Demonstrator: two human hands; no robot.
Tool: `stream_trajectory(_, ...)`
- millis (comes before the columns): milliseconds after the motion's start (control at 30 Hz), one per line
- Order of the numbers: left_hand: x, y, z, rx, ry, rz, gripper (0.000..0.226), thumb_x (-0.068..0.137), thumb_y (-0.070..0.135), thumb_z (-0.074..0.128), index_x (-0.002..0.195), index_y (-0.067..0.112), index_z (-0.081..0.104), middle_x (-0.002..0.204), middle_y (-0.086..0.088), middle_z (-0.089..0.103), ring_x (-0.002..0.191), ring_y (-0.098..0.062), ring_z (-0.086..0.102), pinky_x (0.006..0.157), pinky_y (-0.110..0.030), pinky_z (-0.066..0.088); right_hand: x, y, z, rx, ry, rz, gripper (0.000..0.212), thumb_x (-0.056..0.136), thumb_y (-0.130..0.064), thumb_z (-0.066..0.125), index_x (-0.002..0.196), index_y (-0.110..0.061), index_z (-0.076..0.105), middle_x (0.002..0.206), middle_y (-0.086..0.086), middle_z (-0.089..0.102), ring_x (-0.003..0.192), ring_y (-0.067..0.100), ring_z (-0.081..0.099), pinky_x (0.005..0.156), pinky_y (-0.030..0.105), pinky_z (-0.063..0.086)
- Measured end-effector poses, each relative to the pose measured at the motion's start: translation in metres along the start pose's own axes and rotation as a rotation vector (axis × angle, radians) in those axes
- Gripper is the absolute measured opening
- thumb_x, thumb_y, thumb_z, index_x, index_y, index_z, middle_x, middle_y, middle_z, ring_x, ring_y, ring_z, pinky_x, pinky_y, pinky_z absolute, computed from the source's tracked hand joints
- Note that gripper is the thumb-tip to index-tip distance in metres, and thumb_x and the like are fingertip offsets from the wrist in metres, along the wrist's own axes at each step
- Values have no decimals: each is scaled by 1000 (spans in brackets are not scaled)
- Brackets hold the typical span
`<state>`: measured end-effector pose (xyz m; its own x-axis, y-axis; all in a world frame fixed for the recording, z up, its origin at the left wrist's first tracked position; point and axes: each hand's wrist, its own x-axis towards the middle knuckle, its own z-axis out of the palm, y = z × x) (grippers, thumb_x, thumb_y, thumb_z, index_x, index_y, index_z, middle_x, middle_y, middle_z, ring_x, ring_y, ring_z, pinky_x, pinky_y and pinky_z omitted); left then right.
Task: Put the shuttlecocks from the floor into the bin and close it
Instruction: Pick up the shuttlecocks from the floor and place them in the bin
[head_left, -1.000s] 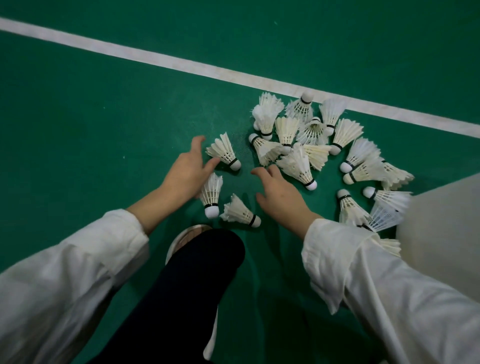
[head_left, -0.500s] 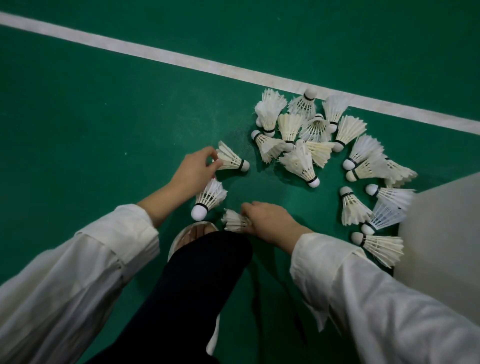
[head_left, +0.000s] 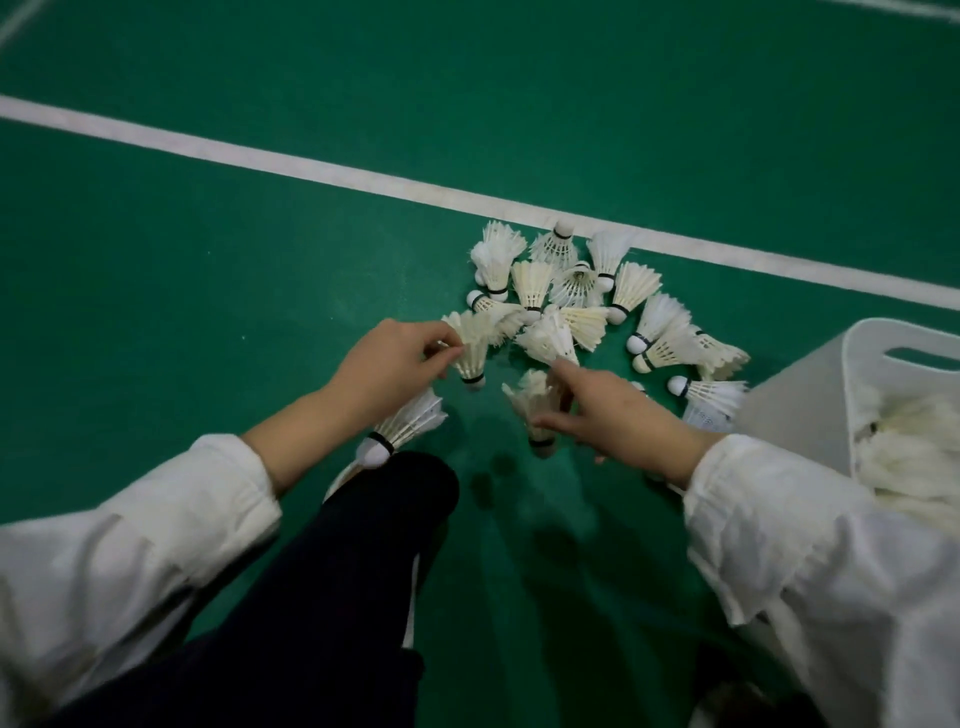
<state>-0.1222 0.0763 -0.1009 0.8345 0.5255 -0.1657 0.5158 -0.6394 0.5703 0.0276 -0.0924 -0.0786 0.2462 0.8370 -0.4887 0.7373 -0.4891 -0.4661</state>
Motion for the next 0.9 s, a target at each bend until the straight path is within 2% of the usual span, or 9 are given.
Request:
stream_trajectory(100, -3, 56, -9, 60, 17, 138, 21, 92, 33, 53, 101, 20, 67, 88, 7, 70, 44, 8, 41, 51, -21, 41, -52, 7, -50, 14, 133, 67, 24, 89, -38, 56, 76, -21, 46, 70, -3, 57, 55, 12, 54, 45, 18, 40)
stream_trajectory(167, -6, 95, -14, 68, 38, 248, 19, 93, 31, 53, 99, 19, 67, 88, 8, 69, 49, 5, 48, 51, -23, 46, -93, 10, -84, 13, 240, 107, 23, 91, -35, 55, 80, -15, 55, 67, -2, 59, 45, 3, 55, 40, 15, 43)
stream_trajectory(267, -9, 156, -16, 102, 7, 375, 21, 94, 31, 49, 102, 20, 64, 94, 8, 67, 74, -10, 61, 64, -28, 51, -165, 19, -126, -42, 371, 162, 21, 93, -32, 53, 83, -15, 61, 63, -8, 58, 37, -6, 53, 37, 12, 39)
stream_trajectory(333, -13, 193, -15, 143, -4, 443, 21, 94, 33, 48, 103, 21, 63, 97, 8, 66, 78, -11, 58, 66, -28, 46, -215, 30, -136, -45, 434, 219, 19, 92, -35, 54, 81, -21, 62, 62, -9, 59, 37, 0, 53, 41, 18, 41)
stream_trajectory(500, -25, 271, 2, 164, -87, 609, 18, 92, 32, 51, 98, 21, 64, 96, 4, 69, 73, -13, 58, 68, -29, 47, -296, 84, -108, 47, 534, 377, 22, 91, -32, 58, 88, -13, 68, 71, 3, 66, 48, 12, 52, 43, 22, 42)
stream_trajectory(600, -29, 301, 20, 189, -133, 659, 17, 92, 30, 52, 98, 20, 64, 98, 4, 69, 60, 2, 48, 59, -24, 37, -306, 112, -78, 86, 532, 443, 22, 90, -31, 59, 95, -13, 71, 79, 7, 71, 53, 14, 58, 41, 17, 41)
stream_trajectory(700, -30, 308, 35, 217, -158, 691, 18, 92, 31, 52, 99, 20, 64, 98, 3, 69, 77, -13, 59, 71, -31, 48, -299, 131, -54, 126, 501, 463, 25, 90, -32, 59, 100, -13, 72, 80, 7, 72, 67, 20, 66, 39, 10, 38)
stream_trajectory(800, -24, 309, 48, 236, -140, 712, 18, 93, 33, 49, 100, 23, 62, 98, 6, 68, 80, -17, 57, 73, -37, 50, -279, 138, -38, 150, 468, 444, 24, 90, -31, 59, 101, -14, 72, 74, 0, 69, 61, 11, 60, 50, 15, 40)
stream_trajectory(900, -8, 313, 65, 215, -118, 701, 18, 94, 34, 47, 101, 24, 61, 99, 7, 66, 69, -12, 50, 67, -33, 47, -252, 148, -22, 131, 405, 414, 24, 90, -31, 59, 105, -18, 72, 95, 0, 74, 76, 13, 64, 74, 23, 46)
